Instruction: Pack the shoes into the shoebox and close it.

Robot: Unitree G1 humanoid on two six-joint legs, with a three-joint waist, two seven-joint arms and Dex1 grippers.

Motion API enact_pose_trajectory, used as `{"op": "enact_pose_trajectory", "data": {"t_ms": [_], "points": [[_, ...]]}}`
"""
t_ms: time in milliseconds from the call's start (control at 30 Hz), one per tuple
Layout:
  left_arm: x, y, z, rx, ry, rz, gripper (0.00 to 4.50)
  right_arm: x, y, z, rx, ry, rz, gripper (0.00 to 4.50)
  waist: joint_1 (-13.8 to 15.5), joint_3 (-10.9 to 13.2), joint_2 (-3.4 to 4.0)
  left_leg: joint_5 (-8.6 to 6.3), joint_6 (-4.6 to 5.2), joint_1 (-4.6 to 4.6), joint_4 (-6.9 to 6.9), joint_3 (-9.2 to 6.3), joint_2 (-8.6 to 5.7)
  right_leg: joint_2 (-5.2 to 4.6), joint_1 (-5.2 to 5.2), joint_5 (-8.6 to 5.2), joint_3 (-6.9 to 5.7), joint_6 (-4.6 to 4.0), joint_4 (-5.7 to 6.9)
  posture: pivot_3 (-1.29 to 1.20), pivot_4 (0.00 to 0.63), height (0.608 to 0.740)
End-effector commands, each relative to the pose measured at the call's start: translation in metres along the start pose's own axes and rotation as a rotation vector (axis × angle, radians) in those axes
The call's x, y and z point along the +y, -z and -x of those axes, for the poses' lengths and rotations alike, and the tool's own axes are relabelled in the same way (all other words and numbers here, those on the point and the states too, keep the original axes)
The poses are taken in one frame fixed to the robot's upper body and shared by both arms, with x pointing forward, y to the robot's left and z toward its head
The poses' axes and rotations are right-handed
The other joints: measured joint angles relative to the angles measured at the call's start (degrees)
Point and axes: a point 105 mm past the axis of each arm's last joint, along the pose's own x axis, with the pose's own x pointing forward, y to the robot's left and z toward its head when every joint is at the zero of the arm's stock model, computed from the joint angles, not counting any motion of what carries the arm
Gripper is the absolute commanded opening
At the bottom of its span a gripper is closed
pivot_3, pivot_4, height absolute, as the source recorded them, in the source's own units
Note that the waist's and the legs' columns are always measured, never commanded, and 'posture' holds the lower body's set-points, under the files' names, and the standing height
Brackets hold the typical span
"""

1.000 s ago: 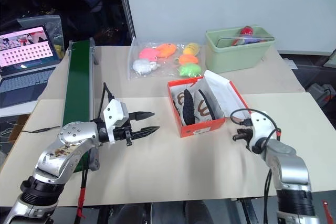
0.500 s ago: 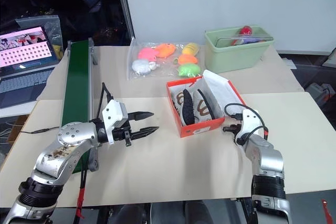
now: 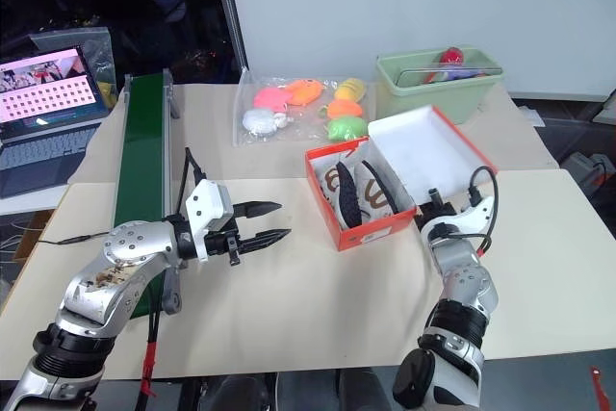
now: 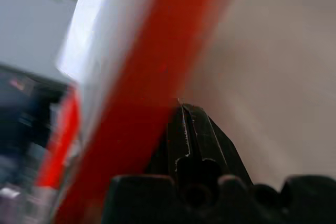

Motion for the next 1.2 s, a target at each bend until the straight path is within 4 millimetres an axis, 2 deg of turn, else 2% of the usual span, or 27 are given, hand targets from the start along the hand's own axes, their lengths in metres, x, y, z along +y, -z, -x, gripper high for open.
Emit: {"op": "enact_pose_trajectory", "data": {"t_ms": [33, 167, 267, 367, 467, 567, 600, 633, 700, 833, 967, 1100, 1200], "points": [[0.000, -0.013, 0.002, -0.025, 0.003, -0.042, 2.46, 0.018, -0.011, 0.001, -0.059, -0.097, -0.010, 0.04, 0.0, 0.0, 0.01, 0.00, 0.00, -0.01, 0.00, 0.00, 0.00, 0.00, 0.00, 0.00, 0.00, 0.00, 0.00, 0.00, 0.150, 0.729], [0.000, -0.013, 0.002, -0.021, 0.003, -0.041, 2.46, 0.030, -0.013, 0.006, -0.084, -0.166, 0.059, 0.04, -0.1, 0.0, 0.03, 0.00, 0.00, 0.01, 0.00, 0.00, 0.00, 0.00, -0.01, 0.00, 0.00, 0.00, 0.02, 0.00, 0.150, 0.729], [0.001, -0.012, 0.002, -0.020, 0.001, -0.039, 2.46, 0.059, -0.025, 0.016, -0.141, -0.300, 0.168, 0.04, -0.1, 0.1, 0.12, 0.00, 0.00, 0.00, 0.00, 0.01, 0.00, 0.00, -0.02, 0.00, 0.00, 0.00, 0.02, 0.00, 0.150, 0.729], [0.001, -0.012, 0.002, -0.018, 0.000, -0.035, 2.46, 0.093, -0.030, 0.028, -0.149, -0.451, 0.345, 0.04, -0.2, 0.1, 0.17, 0.00, 0.00, -0.04, 0.00, 0.02, 0.00, 0.00, -0.08, 0.00, 0.02, 0.01, 0.02, 0.00, 0.150, 0.729], [0.001, -0.011, 0.002, -0.017, -0.001, -0.031, 2.46, 0.115, -0.029, 0.037, -0.134, -0.541, 0.504, 0.04, -0.1, 0.1, 0.18, 0.00, 0.00, 0.00, 0.00, 0.02, 0.00, 0.00, -0.05, 0.00, 0.02, 0.01, 0.02, 0.00, 0.150, 0.729], [0.002, -0.011, 0.001, -0.017, -0.002, -0.027, 2.46, 0.134, -0.001, 0.050, 0.025, -0.657, 0.930, 0.04, 0.0, 0.1, 0.17, 0.00, 0.00, 0.03, 0.00, 0.02, -0.01, 0.00, -0.01, -0.01, 0.01, 0.02, 0.02, 0.00, 0.150, 0.729], [0.002, -0.012, 0.001, -0.018, -0.002, -0.026, 2.46, 0.137, 0.015, 0.059, 0.132, -0.729, 1.092, 0.04, 0.1, 0.1, 0.16, 0.00, 0.00, 0.00, 0.00, 0.04, -0.02, -0.01, -0.04, -0.01, 0.03, 0.02, 0.00, 0.00, 0.150, 0.729], [0.002, -0.012, 0.001, -0.020, -0.001, -0.026, 2.46, 0.136, 0.030, 0.067, 0.241, -0.782, 1.208, 0.04, 0.1, 0.1, 0.17, 0.00, 0.00, 0.02, 0.00, 0.04, -0.02, -0.01, -0.03, -0.02, 0.03, 0.03, 0.00, 0.00, 0.150, 0.729], [0.002, -0.012, 0.000, -0.021, 0.000, -0.025, 2.46, 0.134, 0.040, 0.073, 0.351, -0.821, 1.265, 0.04, 0.1, 0.1, 0.12, 0.00, 0.00, 0.00, 0.01, 0.05, -0.03, -0.01, -0.03, -0.02, 0.03, 0.04, -0.02, 0.00, 0.150, 0.729], [0.001, -0.012, -0.001, -0.021, 0.003, -0.025, 2.46, 0.141, 0.044, 0.060, 0.361, -0.776, 1.233, 0.04, 0.0, 0.1, 0.07, 0.00, 0.00, 0.06, 0.02, 0.04, -0.03, 0.01, 0.00, -0.01, 0.07, 0.04, 0.00, 0.00, 0.150, 0.729], [0.000, -0.012, -0.001, -0.023, 0.004, -0.024, 2.46, 0.144, 0.058, 0.042, 0.380, -0.721, 1.217, 0.04, 0.0, 0.1, 0.07, 0.00, 0.00, 0.05, 0.03, 0.04, -0.03, 0.01, -0.01, 0.01, 0.07, 0.05, -0.01, 0.00, 0.150, 0.729], [0.001, -0.013, -0.002, -0.026, 0.002, -0.024, 2.46, 0.131, 0.085, 0.028, 0.453, -0.663, 1.278, 0.04, 0.2, 0.1, 0.07, 0.00, 0.01, -0.02, 0.03, 0.03, -0.02, 0.00, -0.04, 0.00, 0.06, 0.05, -0.02, 0.00, 0.150, 0.729], [0.001, -0.013, -0.002, -0.028, -0.001, -0.024, 2.46, 0.108, 0.100, 0.013, 0.501, -0.577, 1.352, 0.04, 0.2, 0.1, 0.07, 0.00, 0.00, -0.09, 0.03, 0.04, -0.03, -0.01, -0.10, 0.01, 0.06, 0.04, -0.03, 0.00, 0.150, 0.729]]}}
